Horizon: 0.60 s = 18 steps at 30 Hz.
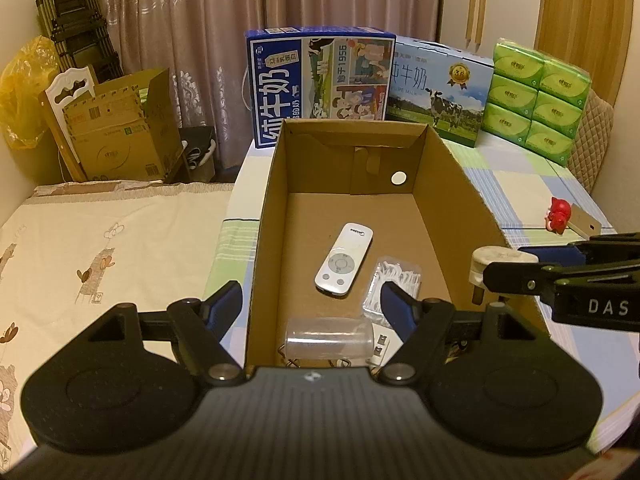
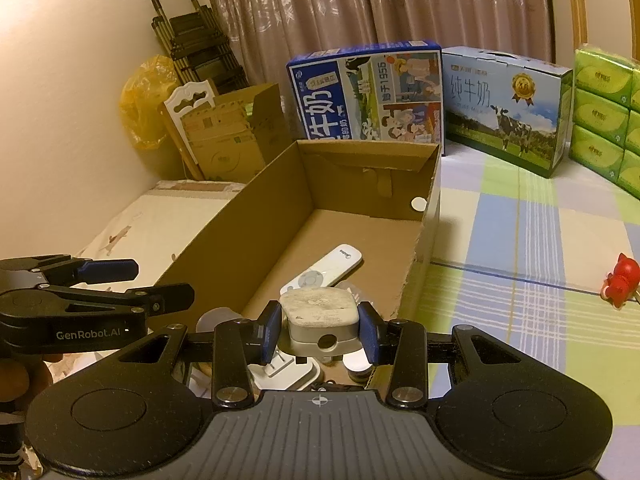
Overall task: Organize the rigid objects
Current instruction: 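Lower the white plug into the box and open the right gripper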
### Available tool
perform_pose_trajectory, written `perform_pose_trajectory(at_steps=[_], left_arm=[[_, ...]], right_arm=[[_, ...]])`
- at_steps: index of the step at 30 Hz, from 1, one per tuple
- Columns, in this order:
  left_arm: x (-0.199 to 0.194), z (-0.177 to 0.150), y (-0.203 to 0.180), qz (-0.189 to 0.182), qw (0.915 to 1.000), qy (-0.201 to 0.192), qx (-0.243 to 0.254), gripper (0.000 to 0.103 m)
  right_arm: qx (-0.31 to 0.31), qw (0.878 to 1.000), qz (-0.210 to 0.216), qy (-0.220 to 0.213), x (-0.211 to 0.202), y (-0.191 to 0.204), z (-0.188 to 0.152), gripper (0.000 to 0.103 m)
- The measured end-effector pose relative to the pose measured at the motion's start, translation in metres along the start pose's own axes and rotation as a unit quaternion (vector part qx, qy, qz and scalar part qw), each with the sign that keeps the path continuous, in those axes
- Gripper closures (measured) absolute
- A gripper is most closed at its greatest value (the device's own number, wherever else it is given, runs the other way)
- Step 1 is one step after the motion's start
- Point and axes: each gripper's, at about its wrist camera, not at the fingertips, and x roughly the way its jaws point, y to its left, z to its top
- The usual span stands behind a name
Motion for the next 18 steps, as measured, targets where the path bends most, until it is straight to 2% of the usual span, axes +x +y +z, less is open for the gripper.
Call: perform_pose_trajectory(at_steps=[7,10,13,18], left_arm=[[0.0003,0.0,0.0005,0.0,1.0,-0.001,0.0,0.031],[0.0004,-0.0001,0.0012,0.001,1.0,-0.002,-0.001,0.031],[0.0,0.0005,0.0018,0.001,1.0,-0.002,-0.003,0.031],[-0.0007,0.0009,0.0024,0.002,1.0,-0.004,-0.003,0.031]], right_arm=[[0.002,1.0,0.001,0.002,0.0024,-0.0005,-0.0003,0.065],[0.008,1.0,0.014,0.008,0.0061,-0.0017,0.0001,0.064],[0.019,1.0,0.015,-0.006,0.0037,-0.0039,0.0001,0.043],[0.028,0.999,0.01,-0.018,-0.0032,-0.0078,0.0024,0.041]])
